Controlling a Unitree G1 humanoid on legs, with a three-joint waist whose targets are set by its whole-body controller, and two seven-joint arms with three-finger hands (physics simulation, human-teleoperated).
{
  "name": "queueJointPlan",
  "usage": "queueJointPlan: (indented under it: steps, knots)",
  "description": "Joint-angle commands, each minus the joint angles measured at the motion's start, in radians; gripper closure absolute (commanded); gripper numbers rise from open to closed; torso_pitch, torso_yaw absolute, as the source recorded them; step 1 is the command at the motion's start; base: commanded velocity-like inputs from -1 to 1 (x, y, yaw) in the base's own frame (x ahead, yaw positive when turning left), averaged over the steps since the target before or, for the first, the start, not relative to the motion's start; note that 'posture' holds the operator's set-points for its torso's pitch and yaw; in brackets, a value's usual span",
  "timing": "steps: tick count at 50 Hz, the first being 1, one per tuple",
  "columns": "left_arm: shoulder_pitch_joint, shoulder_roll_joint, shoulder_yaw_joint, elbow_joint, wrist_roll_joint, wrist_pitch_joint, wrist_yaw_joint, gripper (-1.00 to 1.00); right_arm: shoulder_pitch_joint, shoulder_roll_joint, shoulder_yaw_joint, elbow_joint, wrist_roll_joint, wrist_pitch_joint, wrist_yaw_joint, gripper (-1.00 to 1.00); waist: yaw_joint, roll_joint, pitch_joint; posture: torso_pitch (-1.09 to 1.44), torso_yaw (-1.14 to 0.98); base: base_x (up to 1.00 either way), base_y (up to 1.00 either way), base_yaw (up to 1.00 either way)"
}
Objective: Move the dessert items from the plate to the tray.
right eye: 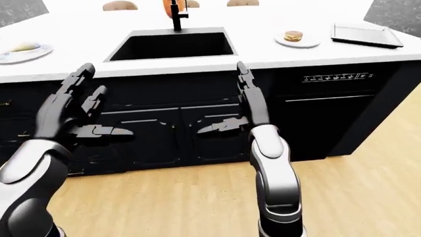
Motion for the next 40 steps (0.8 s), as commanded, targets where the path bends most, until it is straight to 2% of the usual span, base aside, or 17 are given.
queueJointPlan:
  steps: [1,4,8,10,12,13,15,23,26,27,28,30,32,35,36,37,40]
  knots:
    - [-0.025,0.017,0.014,-0.023,-0.007,-0.021,0.006,-1.00,-0.027,0.001,0.001,-0.032,-0.004,-0.012,0.004,-1.00,0.010,-0.014,-0.028,0.00,0.00,0.00,0.57,0.00]
    - [-0.033,0.022,0.018,-0.031,-0.017,-0.008,0.012,-1.00,-0.020,0.004,0.004,-0.027,-0.008,-0.027,0.009,-1.00,0.014,-0.017,-0.045,0.00,0.00,0.00,0.57,0.00]
    - [-0.042,0.025,0.018,-0.037,-0.028,0.004,0.022,-1.00,-0.033,-0.002,-0.003,-0.055,-0.011,0.010,0.017,-1.00,0.011,0.029,-0.022,0.00,0.00,0.00,0.61,0.00]
    - [-0.043,0.028,0.017,-0.032,-0.030,-0.001,0.023,-1.00,-0.036,-0.003,-0.004,-0.063,-0.011,0.018,0.018,-1.00,0.009,0.074,-0.025,0.00,0.00,0.00,0.63,0.00]
    - [-0.048,0.029,0.021,-0.040,-0.036,0.011,0.026,-1.00,-0.030,0.000,0.000,-0.068,-0.012,0.018,0.017,-1.00,0.016,0.179,-0.050,0.00,0.00,0.00,0.62,0.00]
    - [-0.048,0.029,0.021,-0.040,-0.038,0.010,0.028,-1.00,-0.028,0.001,0.002,-0.070,-0.013,0.017,0.019,-1.00,0.016,0.111,-0.031,0.00,0.00,0.00,0.62,0.00]
    - [-0.047,0.028,0.024,-0.047,-0.045,0.015,0.031,-1.00,-0.022,0.002,-0.002,-0.069,-0.009,0.008,0.023,-1.00,0.023,0.115,-0.027,0.00,0.00,0.00,0.63,0.00]
    - [-0.060,0.036,0.028,-0.071,-0.073,0.039,0.043,-1.00,-0.019,0.000,-0.009,-0.091,0.010,0.020,0.027,-1.00,0.018,0.032,-0.011,0.00,0.00,0.00,0.65,0.00]
    - [-0.070,0.037,0.038,-0.081,-0.087,0.058,0.048,-1.00,-0.024,-0.001,-0.011,-0.103,0.015,0.035,0.025,-1.00,0.014,-0.018,-0.021,0.00,0.00,0.00,0.70,0.00]
    - [-0.067,0.032,0.042,-0.080,-0.096,0.059,0.048,-1.00,-0.020,0.000,-0.009,-0.103,0.016,0.030,0.023,-1.00,0.005,0.007,-0.023,0.00,0.00,0.00,0.70,0.00]
    - [-0.062,0.034,0.040,-0.077,-0.097,0.051,0.050,-1.00,-0.011,0.002,-0.006,-0.098,0.016,0.018,0.021,-1.00,0.016,-0.012,-0.032,0.00,0.00,0.00,0.69,0.00]
    - [-0.050,0.034,0.033,-0.073,-0.097,0.037,0.052,-1.00,-0.008,0.003,-0.007,-0.098,0.018,0.015,0.021,-1.00,0.014,-0.018,-0.044,0.00,0.00,0.00,0.70,0.00]
    - [-0.042,0.035,0.032,-0.065,-0.096,0.024,0.052,-1.00,-0.007,0.000,-0.008,-0.093,0.015,0.015,0.016,-1.00,0.014,-0.003,-0.036,0.00,0.00,0.00,0.70,0.00]
    - [-0.048,0.039,0.037,-0.067,-0.102,0.030,0.056,-1.00,-0.004,0.002,-0.011,-0.087,0.017,0.009,0.011,-1.00,0.008,0.052,-0.018,0.00,0.00,0.00,0.71,0.00]
    - [-0.049,0.040,0.039,-0.073,-0.105,0.036,0.057,-1.00,-0.001,0.003,-0.009,-0.084,0.017,0.003,0.010,-1.00,0.008,0.087,-0.026,0.00,0.00,0.00,0.71,0.00]
    - [-0.056,0.042,0.045,-0.077,-0.111,0.046,0.059,-1.00,-0.001,0.004,-0.007,-0.085,0.016,0.004,0.007,-1.00,0.012,0.152,-0.044,0.00,0.00,0.00,0.72,0.00]
    - [-0.046,0.045,0.049,-0.074,-0.116,0.035,0.060,-1.00,0.002,0.008,0.001,-0.091,0.021,0.006,0.011,-1.00,0.023,0.112,-0.023,0.00,0.00,0.00,0.72,0.00]
